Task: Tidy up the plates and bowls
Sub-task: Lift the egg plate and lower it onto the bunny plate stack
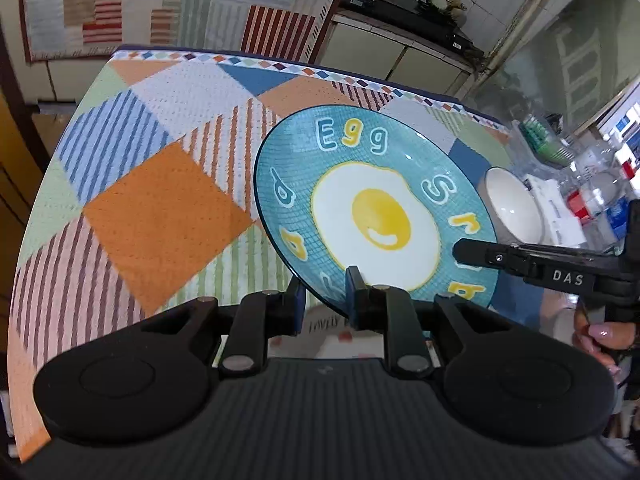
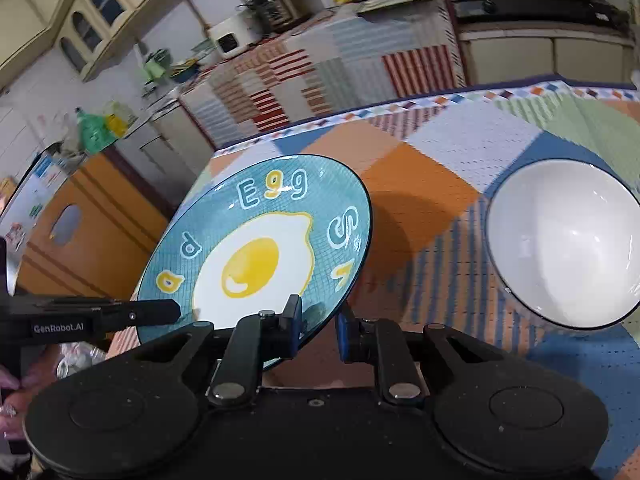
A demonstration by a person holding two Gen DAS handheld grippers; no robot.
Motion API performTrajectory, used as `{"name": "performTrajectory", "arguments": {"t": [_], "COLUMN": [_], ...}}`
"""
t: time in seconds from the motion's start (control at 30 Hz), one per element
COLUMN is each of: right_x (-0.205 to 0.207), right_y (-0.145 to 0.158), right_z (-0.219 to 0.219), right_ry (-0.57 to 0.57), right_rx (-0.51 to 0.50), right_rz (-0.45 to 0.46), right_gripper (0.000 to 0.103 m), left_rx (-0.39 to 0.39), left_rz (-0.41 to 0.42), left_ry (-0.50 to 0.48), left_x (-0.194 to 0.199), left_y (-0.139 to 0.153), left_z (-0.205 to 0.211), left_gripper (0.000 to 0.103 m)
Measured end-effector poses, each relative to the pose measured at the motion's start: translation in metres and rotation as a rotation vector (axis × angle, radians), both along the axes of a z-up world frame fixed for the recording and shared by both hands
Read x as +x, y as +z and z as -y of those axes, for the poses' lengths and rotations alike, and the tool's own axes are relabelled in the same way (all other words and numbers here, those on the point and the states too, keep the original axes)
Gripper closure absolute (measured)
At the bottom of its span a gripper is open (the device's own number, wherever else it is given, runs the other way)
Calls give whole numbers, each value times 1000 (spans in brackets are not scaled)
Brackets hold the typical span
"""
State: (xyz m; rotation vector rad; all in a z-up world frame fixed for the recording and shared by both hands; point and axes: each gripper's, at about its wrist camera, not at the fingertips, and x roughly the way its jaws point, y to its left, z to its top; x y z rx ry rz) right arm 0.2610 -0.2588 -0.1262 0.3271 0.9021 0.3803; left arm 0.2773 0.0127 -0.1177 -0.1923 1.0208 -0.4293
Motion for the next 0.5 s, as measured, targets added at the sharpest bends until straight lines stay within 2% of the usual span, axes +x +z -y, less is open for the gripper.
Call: {"name": "performTrajectory", "arguments": {"t": [0.2,0.5], "right_x": [-20,-71], "right_y": [25,56], "right_z": [-18,-25], "right_ry": [22,32], "right_rx": [-2,-2], "right_rz": [43,61], "right_gripper": [80,79], "left_rx": [-9,0], "left_rz": [25,38], "left_ry": [23,-24], "left_x": [-26,-71], "left_y": [21,54], "left_z": [-17,-27], "left_gripper": [85,85]}}
